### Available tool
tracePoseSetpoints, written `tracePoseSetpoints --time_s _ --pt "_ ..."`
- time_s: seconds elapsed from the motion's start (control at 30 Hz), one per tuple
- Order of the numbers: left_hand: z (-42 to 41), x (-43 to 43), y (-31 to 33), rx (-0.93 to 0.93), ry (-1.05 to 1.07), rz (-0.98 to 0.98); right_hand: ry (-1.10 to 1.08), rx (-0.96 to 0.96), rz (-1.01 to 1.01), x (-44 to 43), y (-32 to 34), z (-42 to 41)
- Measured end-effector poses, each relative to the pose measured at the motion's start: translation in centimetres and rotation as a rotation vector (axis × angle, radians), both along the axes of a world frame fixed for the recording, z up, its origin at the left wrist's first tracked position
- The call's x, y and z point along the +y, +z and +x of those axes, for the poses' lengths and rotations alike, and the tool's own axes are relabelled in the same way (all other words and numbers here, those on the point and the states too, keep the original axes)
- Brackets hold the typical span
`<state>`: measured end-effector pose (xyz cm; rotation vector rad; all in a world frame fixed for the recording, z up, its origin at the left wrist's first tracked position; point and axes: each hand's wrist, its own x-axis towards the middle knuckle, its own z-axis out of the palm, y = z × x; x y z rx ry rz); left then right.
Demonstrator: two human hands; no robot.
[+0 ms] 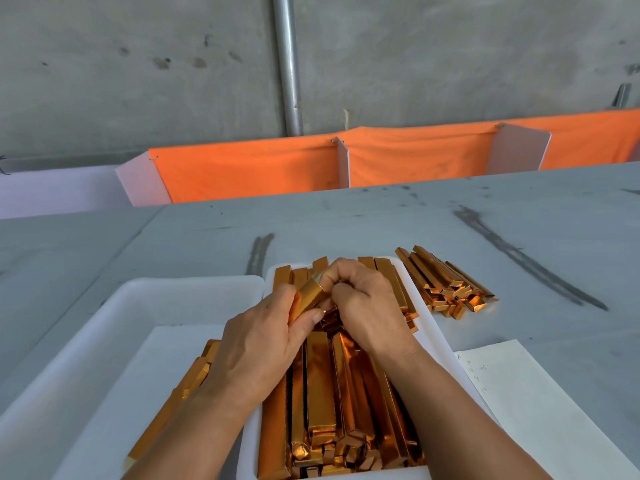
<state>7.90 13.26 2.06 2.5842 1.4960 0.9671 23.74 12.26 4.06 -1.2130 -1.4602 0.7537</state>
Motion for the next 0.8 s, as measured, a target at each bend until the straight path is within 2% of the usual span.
tracePoseSetpoints --time_s 0.17,0.5,0.8 --pt "-0.28 0.24 -0.09 -0.017 0.04 -0.003 -0.032 0.047 0.029 -0.1 -0.09 -0.07" --pt "-0.2 0.22 -0.03 -0.004 0.063 0.009 -0.094 -0.108 0.152 -0.08 -0.46 -0.47" --pt "-0.11 0.19 -0.18 -0.012 0.047 0.001 0.02 0.037 -0.076 -0.06 -0.37 -0.55"
